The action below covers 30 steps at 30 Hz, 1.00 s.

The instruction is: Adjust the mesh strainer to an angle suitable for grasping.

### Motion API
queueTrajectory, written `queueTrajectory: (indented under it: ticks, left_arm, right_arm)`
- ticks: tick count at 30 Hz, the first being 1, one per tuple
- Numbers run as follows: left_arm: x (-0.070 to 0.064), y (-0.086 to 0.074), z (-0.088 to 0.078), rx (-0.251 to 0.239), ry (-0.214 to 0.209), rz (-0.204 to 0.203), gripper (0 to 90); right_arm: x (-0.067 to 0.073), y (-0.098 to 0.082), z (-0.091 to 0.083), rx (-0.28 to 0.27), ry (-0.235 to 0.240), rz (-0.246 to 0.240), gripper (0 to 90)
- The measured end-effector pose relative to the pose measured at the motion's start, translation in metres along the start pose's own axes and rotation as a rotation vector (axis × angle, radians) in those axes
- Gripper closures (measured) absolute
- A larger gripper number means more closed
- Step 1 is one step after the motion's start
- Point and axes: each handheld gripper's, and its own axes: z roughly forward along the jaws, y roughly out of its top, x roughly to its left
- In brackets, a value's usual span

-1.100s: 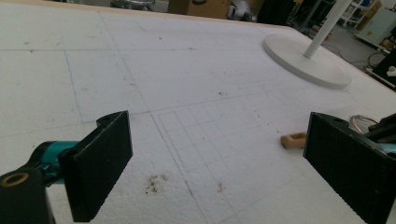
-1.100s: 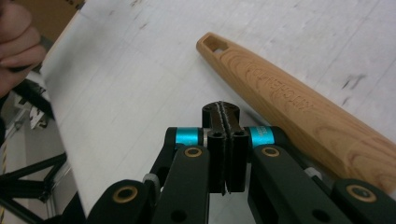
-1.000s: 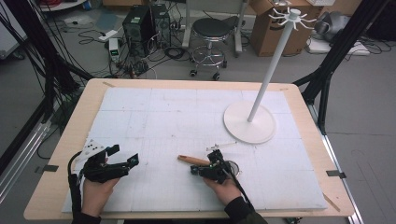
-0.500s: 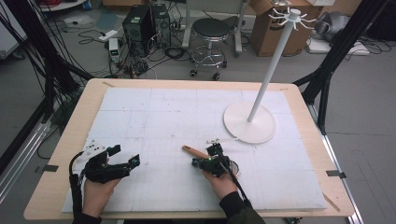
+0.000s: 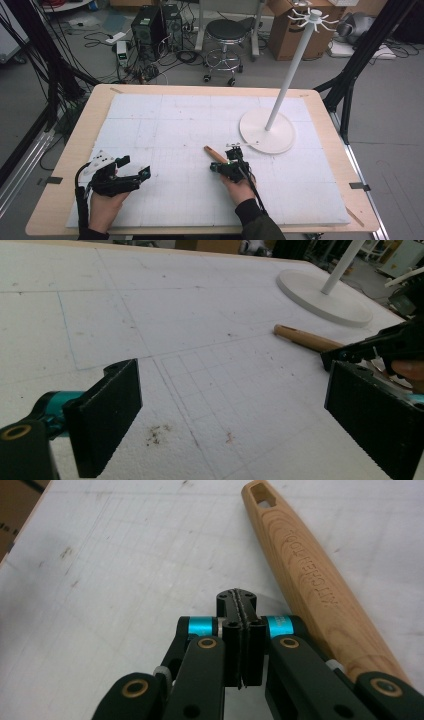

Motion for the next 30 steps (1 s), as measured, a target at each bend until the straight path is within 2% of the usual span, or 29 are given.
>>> queueTrajectory:
  ticks: [3,6,9,12,14,18,22,30]
  left_arm:
    - [0.0,0.0,0.0,0.001,0.0,0.002,8.9]
    - [0.0,0.0,0.001,0.003,0.001,0.003,8.9]
    - [-0.001,0.0,0.001,0.006,0.001,0.005,8.9]
    - [-0.002,0.0,0.001,0.005,-0.002,0.007,8.9]
    - [-0.002,0.0,0.001,0.002,-0.003,0.001,8.9]
    - [-0.001,-0.001,0.0,0.003,0.001,0.003,8.9]
    - [-0.002,-0.001,0.0,0.003,-0.002,0.002,8.9]
    - [-0.001,-0.001,0.0,0.001,0.002,0.007,8.9]
  right_arm:
    - [-0.005,0.003,-0.002,-0.005,-0.024,-0.001,90.0]
    - [0.001,0.01,-0.005,0.024,-0.099,-0.056,90.0]
    - [0.007,0.02,-0.009,0.035,-0.121,-0.09,90.0]
    - [0.002,0.025,-0.006,0.06,-0.122,-0.088,90.0]
    - [0.0,0.027,-0.005,0.059,-0.104,-0.071,90.0]
    - [-0.001,0.029,-0.004,0.057,-0.114,-0.074,90.0]
    - [-0.004,0.031,-0.005,0.036,-0.153,-0.076,90.0]
    - [-0.012,0.033,-0.008,0.028,-0.159,-0.061,90.0]
